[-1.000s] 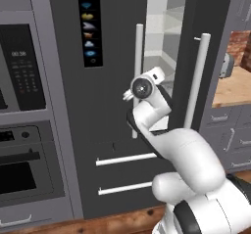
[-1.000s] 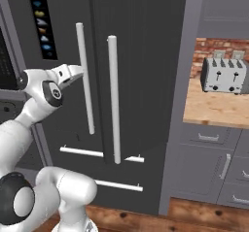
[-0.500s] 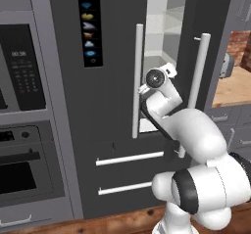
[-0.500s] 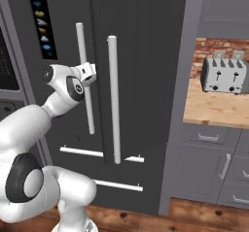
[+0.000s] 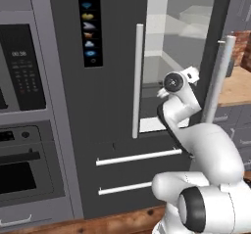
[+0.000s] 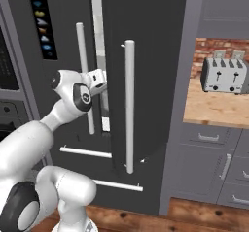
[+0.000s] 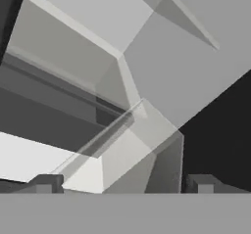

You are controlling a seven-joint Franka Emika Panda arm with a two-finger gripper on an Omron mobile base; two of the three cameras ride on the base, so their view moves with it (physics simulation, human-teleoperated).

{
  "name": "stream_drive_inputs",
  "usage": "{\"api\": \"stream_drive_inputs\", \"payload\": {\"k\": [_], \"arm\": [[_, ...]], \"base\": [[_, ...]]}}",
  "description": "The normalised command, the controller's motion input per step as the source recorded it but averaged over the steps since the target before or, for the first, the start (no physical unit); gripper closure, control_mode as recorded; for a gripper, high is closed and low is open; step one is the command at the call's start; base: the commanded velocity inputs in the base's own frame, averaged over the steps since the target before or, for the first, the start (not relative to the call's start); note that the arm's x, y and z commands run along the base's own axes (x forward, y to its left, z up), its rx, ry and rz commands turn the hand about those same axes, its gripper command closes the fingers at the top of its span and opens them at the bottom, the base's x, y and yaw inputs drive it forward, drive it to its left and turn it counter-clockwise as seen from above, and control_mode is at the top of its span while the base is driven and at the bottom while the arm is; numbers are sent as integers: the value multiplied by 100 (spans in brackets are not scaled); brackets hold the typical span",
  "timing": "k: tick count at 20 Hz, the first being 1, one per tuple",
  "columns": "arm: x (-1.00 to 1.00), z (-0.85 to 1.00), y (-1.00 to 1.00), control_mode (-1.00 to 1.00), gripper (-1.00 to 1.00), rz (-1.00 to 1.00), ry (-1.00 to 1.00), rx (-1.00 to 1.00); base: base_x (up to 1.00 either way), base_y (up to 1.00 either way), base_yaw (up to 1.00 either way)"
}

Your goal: There is a bowl on the dining counter. Grab a lemon wedge from the fridge and place it in the bowl. Then get the liquor bottle and glass cup from the cabinet and place them next to the bowl.

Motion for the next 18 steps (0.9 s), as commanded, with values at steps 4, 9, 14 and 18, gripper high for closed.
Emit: {"api": "stream_drive_inputs", "payload": {"k": [4,9,14,18], "arm": [[-53,3,-88,-100,-100,-11,0,0],[-57,0,-97,-100,-100,-12,0,4],[-36,0,-99,-100,-100,-11,0,9],[-13,0,-90,-100,-100,-11,3,13]], "base": [[0,0,0],[0,0,0],[0,0,0],[0,0,0]]}}
